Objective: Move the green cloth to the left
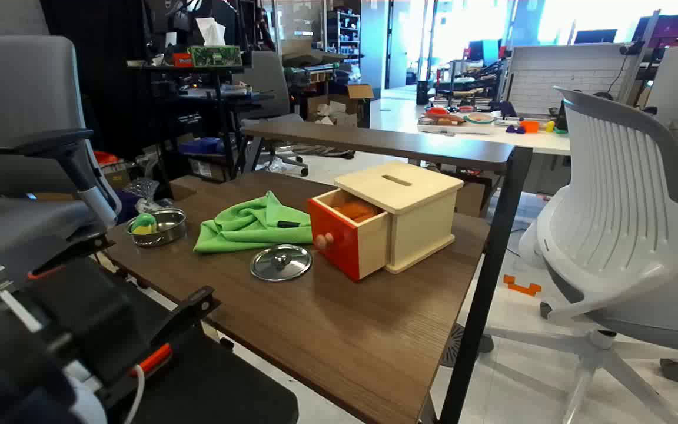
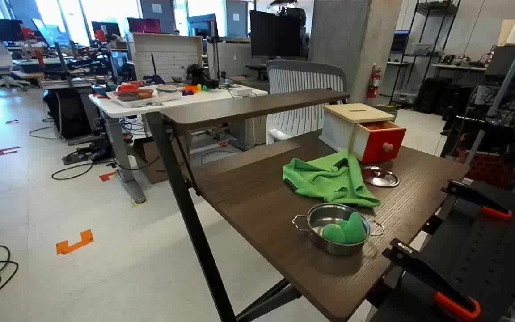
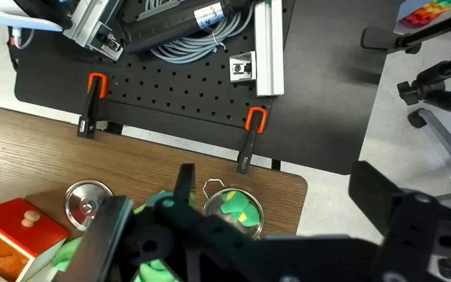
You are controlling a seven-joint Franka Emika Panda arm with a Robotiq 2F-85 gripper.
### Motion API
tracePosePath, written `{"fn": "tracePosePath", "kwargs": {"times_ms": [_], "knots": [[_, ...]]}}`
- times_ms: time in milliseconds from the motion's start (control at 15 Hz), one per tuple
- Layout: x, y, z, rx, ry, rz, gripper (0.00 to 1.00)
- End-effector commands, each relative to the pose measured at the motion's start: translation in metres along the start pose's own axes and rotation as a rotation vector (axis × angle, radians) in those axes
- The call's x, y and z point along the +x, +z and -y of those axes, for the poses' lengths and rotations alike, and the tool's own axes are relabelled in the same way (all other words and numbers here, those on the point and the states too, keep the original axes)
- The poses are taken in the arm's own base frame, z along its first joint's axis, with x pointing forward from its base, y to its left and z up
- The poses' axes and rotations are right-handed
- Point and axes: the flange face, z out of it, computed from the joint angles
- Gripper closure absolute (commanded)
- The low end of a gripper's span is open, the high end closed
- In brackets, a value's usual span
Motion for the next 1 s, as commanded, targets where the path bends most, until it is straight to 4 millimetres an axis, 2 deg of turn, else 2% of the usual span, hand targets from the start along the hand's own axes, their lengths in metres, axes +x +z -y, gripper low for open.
{"fn": "tracePosePath", "kwargs": {"times_ms": [0,600,800,933], "knots": [[0.000,-0.001,0.000,0.000,0.000,0.000,0.00],[0.000,-0.001,0.000,0.000,0.000,-0.001,0.00],[0.012,-0.012,-0.020,0.041,0.039,-0.039,0.00],[0.026,-0.023,-0.044,0.088,0.064,-0.047,0.00]]}}
